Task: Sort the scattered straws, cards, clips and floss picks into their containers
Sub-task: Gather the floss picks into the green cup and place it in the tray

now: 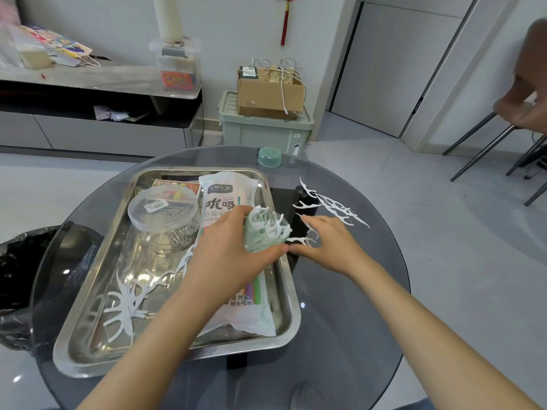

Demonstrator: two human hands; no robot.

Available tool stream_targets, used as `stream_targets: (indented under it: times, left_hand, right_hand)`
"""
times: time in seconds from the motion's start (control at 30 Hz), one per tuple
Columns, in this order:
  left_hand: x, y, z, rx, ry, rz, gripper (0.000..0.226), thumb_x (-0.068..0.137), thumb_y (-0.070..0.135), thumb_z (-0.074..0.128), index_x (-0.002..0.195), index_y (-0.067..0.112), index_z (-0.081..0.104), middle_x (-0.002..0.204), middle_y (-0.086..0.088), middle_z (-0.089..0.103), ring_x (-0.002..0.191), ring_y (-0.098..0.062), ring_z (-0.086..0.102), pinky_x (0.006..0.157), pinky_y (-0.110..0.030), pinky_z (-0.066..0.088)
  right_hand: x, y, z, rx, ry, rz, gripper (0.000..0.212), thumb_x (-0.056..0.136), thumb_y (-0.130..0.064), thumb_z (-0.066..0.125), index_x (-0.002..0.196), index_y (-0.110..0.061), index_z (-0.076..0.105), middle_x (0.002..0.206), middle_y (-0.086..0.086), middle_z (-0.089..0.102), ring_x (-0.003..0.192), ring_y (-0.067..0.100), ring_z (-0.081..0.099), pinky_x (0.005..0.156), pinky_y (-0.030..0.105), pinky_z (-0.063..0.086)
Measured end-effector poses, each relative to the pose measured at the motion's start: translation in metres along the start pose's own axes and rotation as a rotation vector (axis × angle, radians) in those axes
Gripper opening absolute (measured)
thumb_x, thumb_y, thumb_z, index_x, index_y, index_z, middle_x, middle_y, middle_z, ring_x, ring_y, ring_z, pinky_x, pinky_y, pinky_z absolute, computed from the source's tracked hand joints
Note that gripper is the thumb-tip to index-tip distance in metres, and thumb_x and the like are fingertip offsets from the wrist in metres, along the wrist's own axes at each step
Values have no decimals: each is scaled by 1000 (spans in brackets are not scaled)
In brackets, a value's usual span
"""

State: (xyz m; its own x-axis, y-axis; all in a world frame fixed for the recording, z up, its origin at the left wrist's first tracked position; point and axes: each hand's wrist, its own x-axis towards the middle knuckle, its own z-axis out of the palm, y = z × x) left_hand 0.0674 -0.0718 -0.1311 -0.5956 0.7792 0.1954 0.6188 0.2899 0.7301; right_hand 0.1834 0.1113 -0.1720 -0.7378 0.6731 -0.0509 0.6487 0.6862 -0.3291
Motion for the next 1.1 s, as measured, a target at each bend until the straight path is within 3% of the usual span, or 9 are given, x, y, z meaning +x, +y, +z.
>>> stream_targets:
  times: [0.17,0.27,0.4,0.67,0.73,0.83,0.9,1.0,1.1]
  left_hand:
    - [1,-2,2,17,-11,6,65,63,62,69,117,33,48,105,17,55,96,-9,54,82,-29,47]
    - [2,-1,1,4,-13,19,58,63,60,69,110,40,42,100,21,52,90,-4,52,73,-20,43]
    - [1,-1,0,11,0,27,62,65,58,71,117,33,48,99,20,53,89,-3,52,70,-19,40]
    - [1,-1,-1,58,-15,9,68,63,62,68,120,31,49,111,12,60,100,-13,57,83,-31,49]
    - [2,-1,-1,57,-28,-3,67,63,62,68,120,30,50,110,11,60,100,-13,57,84,-34,50]
    - [2,1,-1,75,-38,1,65,62,64,67,116,30,51,106,11,61,98,-15,57,88,-37,47]
    - [0,3,-1,82,-42,7,63,62,63,66,114,30,51,104,11,60,98,-16,56,92,-39,44]
    - [-2,4,0,109,-65,-6,69,61,65,63,118,29,51,107,8,60,102,-19,54,94,-40,42]
    - [-3,3,0,125,-80,-19,69,62,64,66,120,28,51,108,7,60,103,-20,54,90,-37,43]
  right_hand:
    - [5,-19,6,-174,95,-143,25,94,-19,52,117,-15,60,116,4,53,110,24,43,84,32,42]
    - [8,-24,7,-253,124,-174,21,87,-3,47,106,-9,55,108,9,51,102,26,46,68,28,34]
    - [11,-23,9,-258,146,-199,20,82,2,46,100,-6,52,100,14,52,93,30,48,66,31,32]
    - [8,-15,-4,212,303,-86,23,84,6,48,95,-4,65,92,10,65,87,28,59,80,36,47]
    - [1,-22,-20,448,367,-46,23,86,3,53,98,-12,65,87,7,66,80,22,61,75,27,49]
    - [-15,-37,-47,731,277,-142,35,86,1,56,103,-30,57,80,-4,63,73,12,59,73,26,51]
    - [-29,-47,-57,789,144,-245,40,88,3,52,110,-31,53,80,-5,59,71,8,58,73,27,53]
    - [-44,-58,-64,764,-17,-304,41,91,5,46,117,-26,49,84,0,54,70,7,59,70,25,52]
    - [-52,-62,-69,656,-57,-305,36,91,1,50,113,-27,52,85,-1,57,68,7,62,70,27,52]
